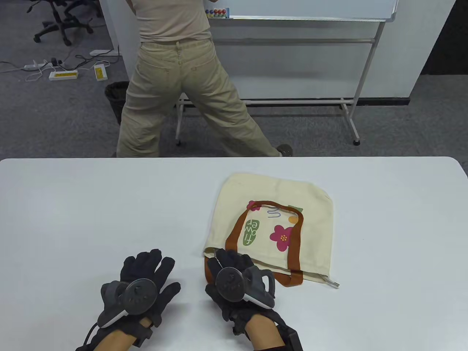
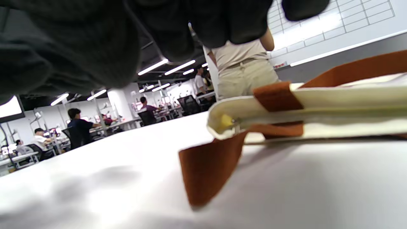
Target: Unzip the canvas bag
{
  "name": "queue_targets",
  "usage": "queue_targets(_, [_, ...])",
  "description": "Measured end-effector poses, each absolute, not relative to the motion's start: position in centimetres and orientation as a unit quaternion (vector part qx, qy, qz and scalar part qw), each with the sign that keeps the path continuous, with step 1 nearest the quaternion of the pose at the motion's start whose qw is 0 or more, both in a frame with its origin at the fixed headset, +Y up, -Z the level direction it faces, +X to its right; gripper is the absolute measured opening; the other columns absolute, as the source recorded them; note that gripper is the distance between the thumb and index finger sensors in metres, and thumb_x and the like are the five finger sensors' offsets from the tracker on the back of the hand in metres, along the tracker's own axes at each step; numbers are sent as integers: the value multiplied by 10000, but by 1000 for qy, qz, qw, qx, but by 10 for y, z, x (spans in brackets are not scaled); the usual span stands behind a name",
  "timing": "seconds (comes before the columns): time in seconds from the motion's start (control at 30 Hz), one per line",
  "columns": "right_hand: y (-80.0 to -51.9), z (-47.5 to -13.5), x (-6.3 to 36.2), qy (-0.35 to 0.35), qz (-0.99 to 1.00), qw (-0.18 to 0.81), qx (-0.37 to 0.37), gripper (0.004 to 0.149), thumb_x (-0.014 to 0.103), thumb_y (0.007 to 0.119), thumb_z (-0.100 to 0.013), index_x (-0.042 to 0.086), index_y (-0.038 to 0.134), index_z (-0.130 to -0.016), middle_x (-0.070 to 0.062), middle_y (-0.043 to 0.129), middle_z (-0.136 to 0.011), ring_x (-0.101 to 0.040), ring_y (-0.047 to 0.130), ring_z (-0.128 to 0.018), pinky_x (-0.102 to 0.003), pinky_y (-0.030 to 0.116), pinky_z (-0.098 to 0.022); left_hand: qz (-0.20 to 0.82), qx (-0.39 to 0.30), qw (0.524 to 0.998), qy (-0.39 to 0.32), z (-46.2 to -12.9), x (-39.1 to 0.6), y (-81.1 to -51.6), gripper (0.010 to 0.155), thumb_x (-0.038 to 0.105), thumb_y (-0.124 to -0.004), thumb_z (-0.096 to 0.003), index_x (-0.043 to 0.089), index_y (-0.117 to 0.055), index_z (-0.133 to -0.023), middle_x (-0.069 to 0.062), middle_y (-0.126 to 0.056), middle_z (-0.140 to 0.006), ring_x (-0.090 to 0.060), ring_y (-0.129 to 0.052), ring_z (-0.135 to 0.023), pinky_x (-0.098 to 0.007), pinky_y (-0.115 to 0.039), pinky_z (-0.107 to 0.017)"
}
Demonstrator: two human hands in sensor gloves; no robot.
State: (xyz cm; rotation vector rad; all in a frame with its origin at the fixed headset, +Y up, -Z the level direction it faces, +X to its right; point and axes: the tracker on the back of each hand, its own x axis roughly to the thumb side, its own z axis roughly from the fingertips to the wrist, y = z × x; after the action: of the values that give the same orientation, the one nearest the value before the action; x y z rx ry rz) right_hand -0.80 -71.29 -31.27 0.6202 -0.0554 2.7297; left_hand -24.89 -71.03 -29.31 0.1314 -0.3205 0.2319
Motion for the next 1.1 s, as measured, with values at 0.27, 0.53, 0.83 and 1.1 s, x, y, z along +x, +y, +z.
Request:
queue_targets(0.27, [-708, -314, -2, -37, 961, 181, 206, 706, 463, 829, -427, 172, 574, -1017, -121, 419, -1101, -399, 467, -1039, -654, 379, -710, 118, 59, 979, -156, -294, -251, -709, 709, 606, -659, -469, 205, -582, -1048, -207, -498, -1152, -493, -471, -1027, -715, -292, -719])
queue_targets(0.53, [-697, -318, 27, -81, 959, 221, 160, 737, 474, 852, -412, 177, 566, -1023, -126, 411, -1104, -403, 460, -1041, -657, 378, -708, 120, 54, 980, -147, -296, -254, -709, 708, 606, -658, -469, 204, -584, -1047, -209, -499, -1151, -494, -470, -1027, -715, -295, -719])
queue_targets(0.83, [-690, -324, 82, -79, 943, 322, 41, 765, 459, 863, -415, 175, 528, -1041, -144, 354, -1114, -422, 395, -1051, -664, 323, -717, 124, 47, 982, -135, -298, -257, -709, 706, 604, -659, -470, 201, -589, -1045, -211, -500, -1150, -497, -471, -1027, -716, -299, -717])
queue_targets(1.1, [-701, -329, 134, -77, 930, 353, -63, 780, 449, 871, -417, 171, 505, -1048, -151, 343, -1115, -427, 385, -1051, -669, 309, -717, 129, 39, 983, -127, -299, -261, -710, 706, 604, -658, -470, 200, -591, -1045, -210, -501, -1150, -494, -487, -1021, -716, -302, -716])
